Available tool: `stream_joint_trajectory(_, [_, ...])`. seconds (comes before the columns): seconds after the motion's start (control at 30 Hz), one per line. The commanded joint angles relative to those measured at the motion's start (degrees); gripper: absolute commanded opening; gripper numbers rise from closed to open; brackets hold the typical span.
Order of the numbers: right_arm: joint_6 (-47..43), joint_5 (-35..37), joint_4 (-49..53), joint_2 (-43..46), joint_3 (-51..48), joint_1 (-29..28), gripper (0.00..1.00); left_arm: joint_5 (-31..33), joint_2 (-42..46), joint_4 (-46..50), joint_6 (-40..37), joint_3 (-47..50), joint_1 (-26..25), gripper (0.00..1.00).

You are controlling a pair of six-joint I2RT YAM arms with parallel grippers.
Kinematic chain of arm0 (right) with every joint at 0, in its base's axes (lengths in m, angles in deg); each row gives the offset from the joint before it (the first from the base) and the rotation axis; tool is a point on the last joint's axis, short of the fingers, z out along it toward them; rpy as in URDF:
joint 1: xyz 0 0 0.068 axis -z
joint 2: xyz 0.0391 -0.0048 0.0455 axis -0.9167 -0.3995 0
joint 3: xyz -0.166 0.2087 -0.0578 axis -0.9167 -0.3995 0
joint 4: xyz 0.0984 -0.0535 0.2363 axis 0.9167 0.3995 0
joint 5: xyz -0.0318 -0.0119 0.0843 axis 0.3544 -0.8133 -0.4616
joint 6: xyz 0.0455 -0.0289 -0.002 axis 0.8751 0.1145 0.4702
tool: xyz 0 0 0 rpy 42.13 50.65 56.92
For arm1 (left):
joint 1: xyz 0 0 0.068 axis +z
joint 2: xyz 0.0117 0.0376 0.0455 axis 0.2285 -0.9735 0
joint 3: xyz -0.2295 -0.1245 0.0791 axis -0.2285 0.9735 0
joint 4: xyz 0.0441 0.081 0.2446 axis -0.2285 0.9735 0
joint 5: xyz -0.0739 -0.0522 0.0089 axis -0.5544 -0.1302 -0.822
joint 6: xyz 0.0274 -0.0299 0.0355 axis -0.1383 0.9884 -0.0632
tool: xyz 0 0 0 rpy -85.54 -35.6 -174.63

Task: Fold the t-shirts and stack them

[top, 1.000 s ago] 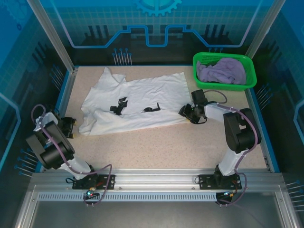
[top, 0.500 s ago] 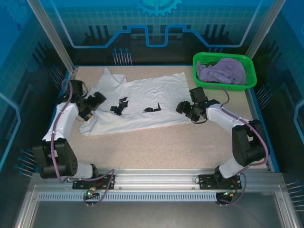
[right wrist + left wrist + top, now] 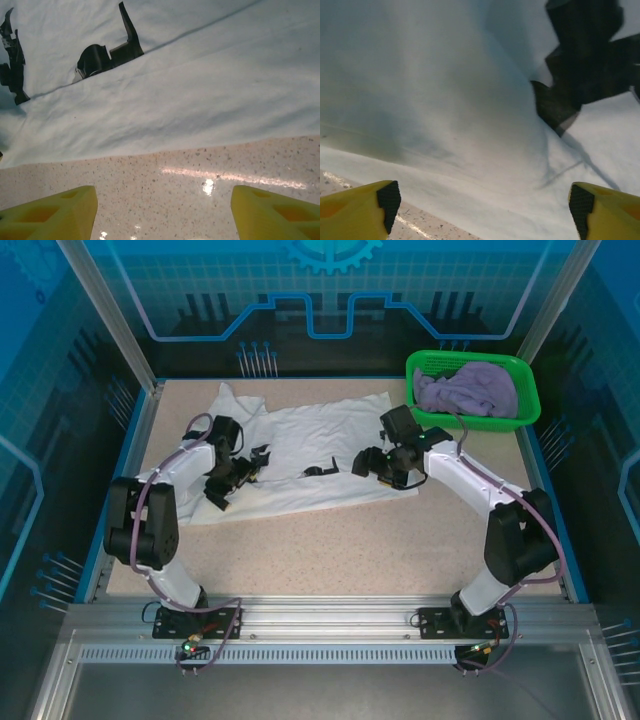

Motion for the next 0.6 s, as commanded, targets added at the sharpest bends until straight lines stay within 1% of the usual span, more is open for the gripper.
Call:
stream_joint_trajectory(0.0, [-2.2, 0.5, 6.1, 1.0, 2.3, -1.0, 0.72, 3.3, -1.4, 0.9, 7.4, -4.4, -0.2, 0.87])
stream_joint_trajectory(0.13, [-3.3, 3.0, 8.7, -2.7, 6.3, -0.8, 0.71, 2.3, -7.4, 1.2, 7.8, -9.4, 0.5, 0.86])
stream_joint_trajectory(0.3, [-5.3, 3.8, 11.8, -5.9, 10.7, -0.6, 0.69, 2.6, -10.6, 0.1, 10.1, -11.2, 0.4, 0.75])
stream_joint_trajectory(0.43, [-5.4, 4.4, 13.1, -7.0, 12.7, 0.1, 0.69, 2.9, -10.4, 0.0, 10.8, -10.8, 0.5, 0.65])
stream_joint_trajectory(0.5, [-5.3, 4.6, 13.5, -7.8, 13.3, 0.4, 0.69, 2.6, -9.7, -0.9, 10.9, -9.8, 0.7, 0.58])
stream_joint_trajectory(0.57, [-5.2, 4.0, 14.1, -9.0, 14.3, 0.7, 0.68, 1.9, -8.8, -2.0, 11.4, -8.3, 1.0, 0.46])
